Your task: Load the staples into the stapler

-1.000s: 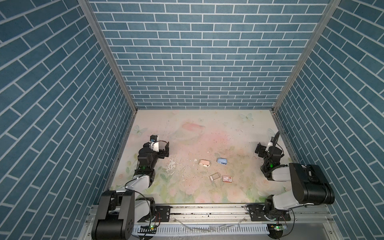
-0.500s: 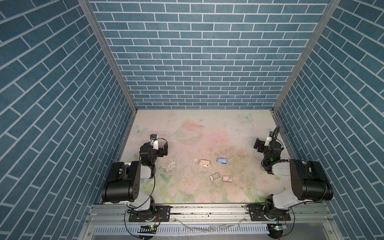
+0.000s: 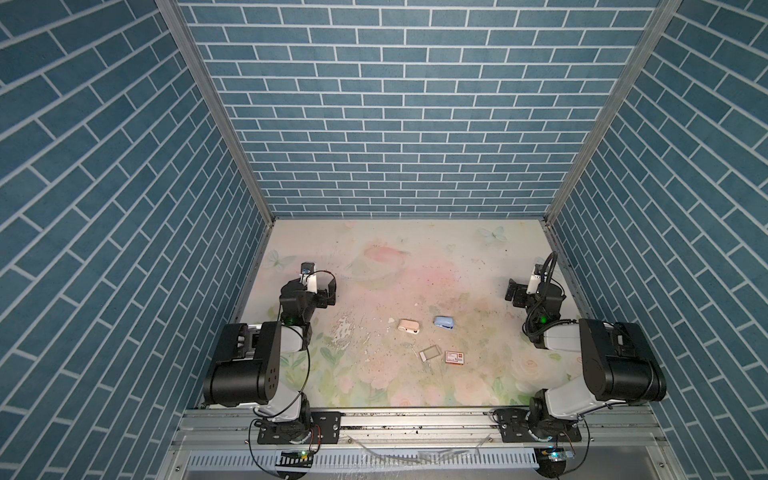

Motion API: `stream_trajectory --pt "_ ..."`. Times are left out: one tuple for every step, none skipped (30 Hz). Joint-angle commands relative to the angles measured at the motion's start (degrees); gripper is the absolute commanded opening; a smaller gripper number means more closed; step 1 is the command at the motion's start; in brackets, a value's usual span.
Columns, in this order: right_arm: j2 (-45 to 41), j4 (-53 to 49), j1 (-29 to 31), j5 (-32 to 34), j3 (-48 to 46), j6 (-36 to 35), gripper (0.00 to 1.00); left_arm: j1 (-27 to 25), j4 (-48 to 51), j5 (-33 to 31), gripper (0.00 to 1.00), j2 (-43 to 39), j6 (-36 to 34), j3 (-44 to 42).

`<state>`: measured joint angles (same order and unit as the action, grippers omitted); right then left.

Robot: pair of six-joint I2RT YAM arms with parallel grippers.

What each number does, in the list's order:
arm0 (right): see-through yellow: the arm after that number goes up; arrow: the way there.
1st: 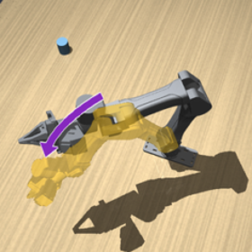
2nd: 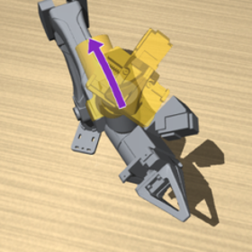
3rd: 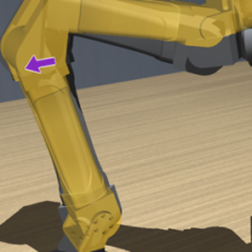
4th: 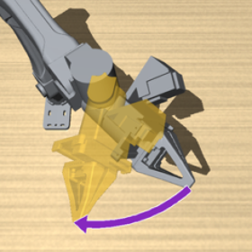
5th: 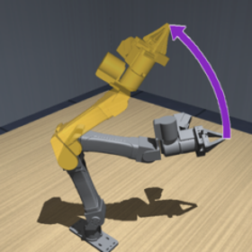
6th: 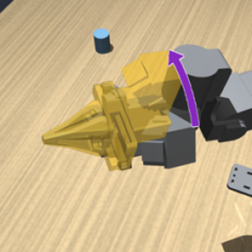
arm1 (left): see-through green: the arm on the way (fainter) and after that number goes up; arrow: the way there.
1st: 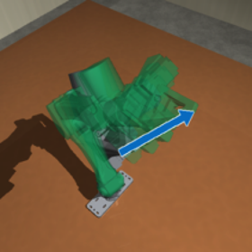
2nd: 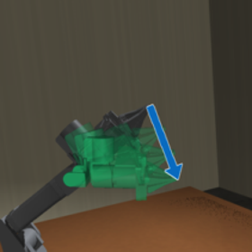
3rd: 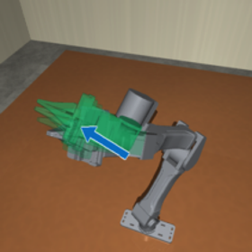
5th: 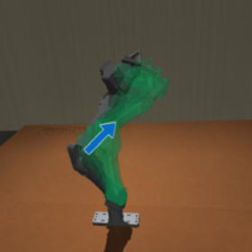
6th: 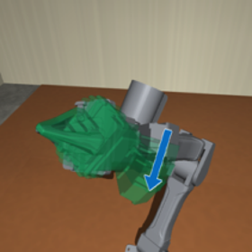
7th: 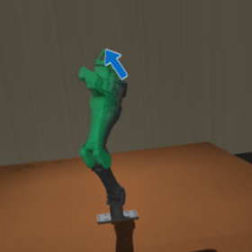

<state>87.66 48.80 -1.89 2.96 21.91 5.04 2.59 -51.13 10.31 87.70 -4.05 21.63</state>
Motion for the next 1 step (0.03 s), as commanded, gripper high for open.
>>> stream_trajectory --pt "0.41 0.79 -0.31 -0.60 0.43 -2.44 0.99 -0.26 0.36 -0.12 1.00 -0.12 0.01 -0.05"
